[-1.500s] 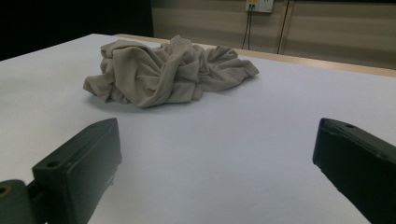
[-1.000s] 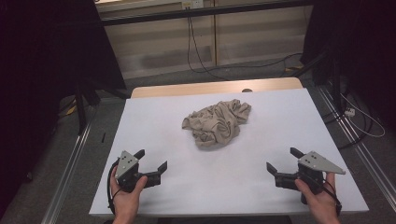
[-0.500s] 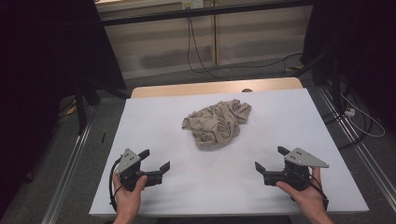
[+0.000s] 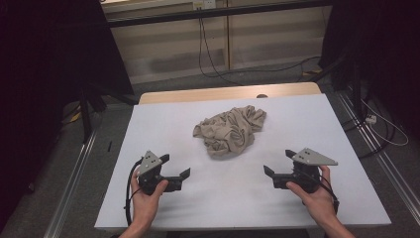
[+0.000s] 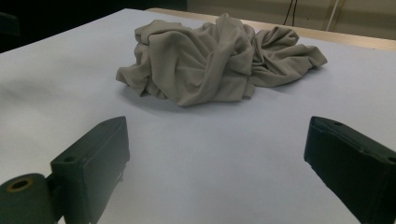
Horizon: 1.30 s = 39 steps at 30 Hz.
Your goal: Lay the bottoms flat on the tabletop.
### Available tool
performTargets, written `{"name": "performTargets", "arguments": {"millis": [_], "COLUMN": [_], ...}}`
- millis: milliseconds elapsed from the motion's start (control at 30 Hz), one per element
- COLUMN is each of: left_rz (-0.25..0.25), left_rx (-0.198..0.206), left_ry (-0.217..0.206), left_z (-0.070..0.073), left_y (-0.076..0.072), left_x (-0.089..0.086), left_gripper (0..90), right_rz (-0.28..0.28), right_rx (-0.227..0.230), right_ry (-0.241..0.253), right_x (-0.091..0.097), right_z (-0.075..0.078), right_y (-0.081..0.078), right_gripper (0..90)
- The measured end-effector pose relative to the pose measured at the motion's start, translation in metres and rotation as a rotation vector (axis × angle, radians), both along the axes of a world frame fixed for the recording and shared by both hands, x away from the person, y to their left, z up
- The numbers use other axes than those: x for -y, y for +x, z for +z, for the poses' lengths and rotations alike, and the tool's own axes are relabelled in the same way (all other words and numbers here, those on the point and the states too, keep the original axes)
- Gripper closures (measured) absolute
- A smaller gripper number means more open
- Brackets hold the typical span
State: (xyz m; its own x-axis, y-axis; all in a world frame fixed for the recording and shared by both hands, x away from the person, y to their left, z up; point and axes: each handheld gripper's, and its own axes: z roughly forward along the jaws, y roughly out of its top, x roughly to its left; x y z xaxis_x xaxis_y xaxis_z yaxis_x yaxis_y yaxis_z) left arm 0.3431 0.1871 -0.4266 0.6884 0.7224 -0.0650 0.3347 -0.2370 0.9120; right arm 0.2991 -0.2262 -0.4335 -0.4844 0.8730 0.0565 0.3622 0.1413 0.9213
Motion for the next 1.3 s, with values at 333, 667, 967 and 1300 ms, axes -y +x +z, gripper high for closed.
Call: {"name": "performTargets", "arguments": {"millis": [333,667,967,1300], "left_rz": [0.005,-0.009,-0.054,0.016], "left_rx": [-0.011,-0.037,-0.040,-0.054], "left_ry": [0.014,-0.010,0.000,-0.021], "left_z": [0.000,0.000,0.014,0.018], "left_y": [0.018,0.048,0.078,0.112], "left_x": [0.015,0.030,0.050,0.060], "left_gripper": [6.7,8.2,8.8,8.8], "right_rz": [0.112,0.167,0.162,0.149], "right_rx": [-0.123,-0.179,-0.193,-0.155], "right_ry": [-0.031,-0.078,-0.117,-0.093], "right_x": [-0.016,-0.023,-0.042,-0.054], "right_z": [0.020,0.019,0.017,0.035], "right_y": [0.030,0.058,0.097,0.140], "right_gripper": [11.3,9.2,9.6,6.8]}}
